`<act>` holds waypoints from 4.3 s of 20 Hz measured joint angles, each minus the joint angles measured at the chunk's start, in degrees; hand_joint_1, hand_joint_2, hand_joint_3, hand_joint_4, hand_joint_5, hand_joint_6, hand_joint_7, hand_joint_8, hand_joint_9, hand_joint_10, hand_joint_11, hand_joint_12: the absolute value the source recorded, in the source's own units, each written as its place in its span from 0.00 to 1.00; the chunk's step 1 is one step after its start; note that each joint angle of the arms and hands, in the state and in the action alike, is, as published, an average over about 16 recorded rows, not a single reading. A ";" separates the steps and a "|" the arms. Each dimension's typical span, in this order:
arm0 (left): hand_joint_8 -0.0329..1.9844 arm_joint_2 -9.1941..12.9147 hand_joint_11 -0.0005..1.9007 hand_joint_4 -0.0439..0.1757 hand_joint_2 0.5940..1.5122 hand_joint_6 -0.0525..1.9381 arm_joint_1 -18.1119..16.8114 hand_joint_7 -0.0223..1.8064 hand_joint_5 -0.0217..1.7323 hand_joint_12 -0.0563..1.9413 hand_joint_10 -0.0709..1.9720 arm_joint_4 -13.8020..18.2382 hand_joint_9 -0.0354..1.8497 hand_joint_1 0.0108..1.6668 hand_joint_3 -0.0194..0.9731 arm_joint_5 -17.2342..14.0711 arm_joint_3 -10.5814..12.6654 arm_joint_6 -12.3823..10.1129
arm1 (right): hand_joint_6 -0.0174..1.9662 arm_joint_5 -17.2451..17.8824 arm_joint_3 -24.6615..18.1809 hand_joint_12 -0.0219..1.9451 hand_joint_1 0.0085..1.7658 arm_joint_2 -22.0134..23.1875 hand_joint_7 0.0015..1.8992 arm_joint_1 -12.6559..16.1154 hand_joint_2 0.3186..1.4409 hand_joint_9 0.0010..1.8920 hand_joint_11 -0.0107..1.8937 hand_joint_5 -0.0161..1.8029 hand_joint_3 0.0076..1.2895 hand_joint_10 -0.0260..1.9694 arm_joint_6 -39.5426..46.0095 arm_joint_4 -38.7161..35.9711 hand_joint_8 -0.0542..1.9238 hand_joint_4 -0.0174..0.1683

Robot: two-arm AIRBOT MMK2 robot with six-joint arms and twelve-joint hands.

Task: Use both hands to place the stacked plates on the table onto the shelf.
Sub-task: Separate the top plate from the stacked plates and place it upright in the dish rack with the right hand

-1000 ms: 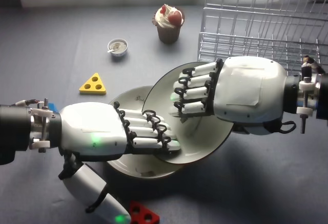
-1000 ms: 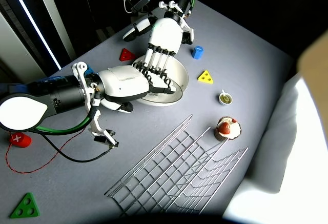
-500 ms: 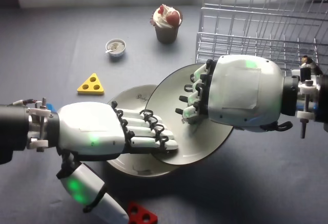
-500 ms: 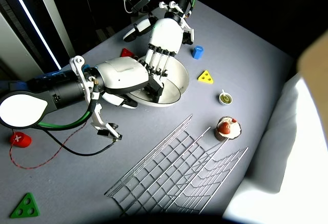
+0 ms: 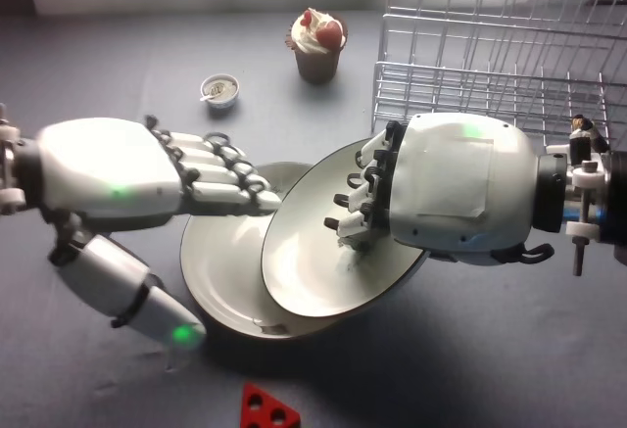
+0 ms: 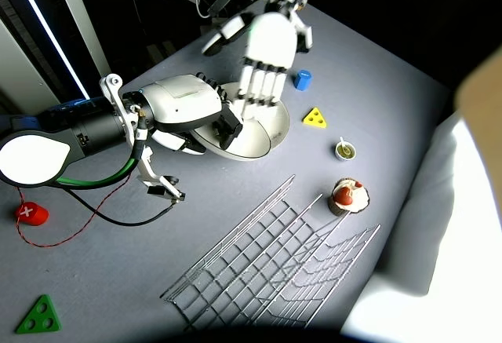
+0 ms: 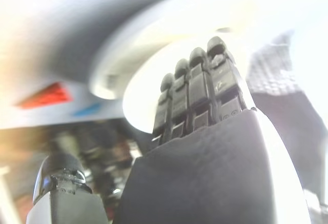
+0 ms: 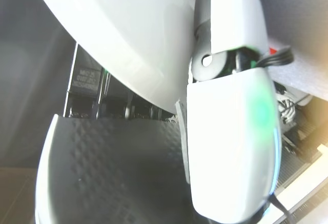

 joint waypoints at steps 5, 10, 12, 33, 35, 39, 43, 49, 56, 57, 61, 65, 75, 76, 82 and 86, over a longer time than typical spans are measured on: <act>0.02 4.37 0.06 0.21 0.34 0.03 -1.00 0.08 0.07 0.03 0.04 0.09 0.08 0.06 0.02 0.04 -0.50 0.00 | 0.34 -0.59 -1.69 0.70 0.81 1.16 0.58 1.76 0.50 0.60 0.52 0.52 0.00 0.25 0.92 1.14 0.22 0.07; 0.02 8.30 0.06 0.22 0.34 0.03 -1.17 0.08 0.07 0.03 0.04 1.90 0.08 0.07 0.02 -0.89 -0.60 -0.01 | 0.40 -2.84 -4.02 0.69 0.82 2.71 0.60 5.09 0.51 0.62 0.52 0.53 0.00 0.27 4.10 2.48 0.22 0.09; 0.02 9.69 0.06 0.22 0.34 0.03 -1.13 0.08 0.07 0.03 0.04 2.68 0.08 0.07 0.02 -1.35 -0.61 -0.01 | 0.42 -3.95 -4.94 0.70 0.82 3.48 0.60 6.84 0.51 0.62 0.52 0.53 0.00 0.28 6.34 2.99 0.22 0.10; 0.02 15.14 0.04 0.24 0.36 0.03 -0.63 0.06 0.06 0.03 0.04 7.35 0.07 0.07 0.02 -2.21 -1.82 -0.04 | 0.52 -11.51 -5.59 0.70 0.84 9.31 0.57 22.65 0.52 0.61 0.52 0.51 0.00 0.34 47.41 2.11 0.32 0.08; 0.02 15.14 0.04 0.24 0.37 0.03 -0.60 0.06 0.06 0.03 0.04 7.38 0.07 0.06 0.02 -2.22 -1.89 -0.04 | 0.52 -12.41 -4.99 0.69 0.84 9.63 0.57 23.70 0.52 0.61 0.52 0.51 0.00 0.35 50.04 2.13 0.32 0.08; 0.02 15.14 0.03 0.24 0.37 0.03 -0.55 0.05 0.06 0.03 0.04 7.42 0.06 0.06 0.02 -2.29 -1.94 -0.04 | 0.52 -15.16 -3.40 0.69 0.84 10.04 0.56 25.56 0.52 0.61 0.53 0.51 0.00 0.35 53.66 3.31 0.33 0.08; 0.02 15.14 0.04 0.24 0.38 0.03 -0.54 0.05 0.05 0.03 0.04 7.46 0.06 0.06 0.02 -2.29 -1.94 -0.04 | 0.52 -18.72 -1.31 0.69 0.84 10.17 0.55 26.96 0.53 0.60 0.53 0.51 0.00 0.36 55.86 5.59 0.34 0.08; 0.02 15.14 0.04 0.24 0.38 0.03 -0.54 0.05 0.05 0.03 0.04 7.34 0.06 0.06 0.02 -2.28 -1.94 -0.04 | 0.52 -23.84 2.19 0.68 0.84 9.91 0.55 28.51 0.53 0.60 0.53 0.51 0.00 0.36 57.00 9.96 0.33 0.07; 0.02 15.13 0.03 0.24 0.39 0.03 -0.53 0.05 0.04 0.03 0.04 7.11 0.06 0.06 0.02 -2.26 -1.94 -0.03 | 0.52 -28.36 5.46 0.68 0.84 9.37 0.55 30.30 0.54 0.58 0.54 0.51 0.00 0.38 56.13 14.76 0.34 0.05; 0.02 15.13 0.03 0.24 0.39 0.03 -0.53 0.05 0.04 0.03 0.04 7.06 0.06 0.06 0.02 -2.26 -1.93 -0.03 | 0.52 -28.91 5.79 0.68 0.84 9.29 0.55 30.56 0.54 0.58 0.54 0.51 0.00 0.38 56.05 15.29 0.34 0.05; 0.02 15.06 0.03 0.24 0.39 0.03 -0.53 0.05 0.04 0.03 0.04 6.91 0.05 0.06 0.02 -2.26 -1.89 -0.03 | 0.52 -30.80 6.94 0.68 0.84 8.95 0.54 31.49 0.54 0.58 0.54 0.51 0.00 0.38 55.59 17.55 0.35 0.05; 0.02 14.86 0.02 0.24 0.39 0.03 -0.53 0.05 0.04 0.03 0.04 6.53 0.05 0.06 0.02 -2.33 -1.72 -0.03 | 0.52 -32.52 7.90 0.69 0.84 8.81 0.54 32.26 0.55 0.58 0.53 0.51 0.00 0.39 54.91 19.49 0.36 0.05; 0.02 13.32 0.02 0.23 0.39 0.03 -0.53 0.05 0.04 0.03 0.04 5.39 0.05 0.06 0.02 -3.42 -1.28 -0.02 | 0.52 -34.91 10.06 0.70 0.84 8.66 0.53 32.31 0.56 0.57 0.53 0.49 0.00 0.40 53.05 22.09 0.38 0.05; 0.02 13.11 0.02 0.23 0.39 0.03 -0.53 0.05 0.04 0.03 0.04 5.24 0.05 0.06 0.02 -3.61 -1.24 -0.02 | 0.52 -34.99 10.28 0.70 0.84 8.65 0.53 32.22 0.56 0.57 0.52 0.49 0.00 0.40 52.91 22.16 0.38 0.05; 0.02 11.81 0.03 0.23 0.39 0.03 -0.27 0.05 0.05 0.03 0.04 4.46 0.06 0.06 0.02 -5.00 -1.05 -0.02 | 0.53 -35.24 11.37 0.70 0.84 8.60 0.53 31.35 0.56 0.57 0.52 0.49 0.00 0.41 52.02 22.68 0.39 0.05; 0.02 11.11 0.03 0.23 0.39 0.03 0.08 0.06 0.05 0.03 0.04 3.81 0.06 0.06 0.02 -5.85 -0.84 -0.02 | 0.53 -35.27 12.18 0.70 0.84 8.56 0.53 30.70 0.56 0.57 0.52 0.49 0.00 0.41 51.62 23.07 0.38 0.05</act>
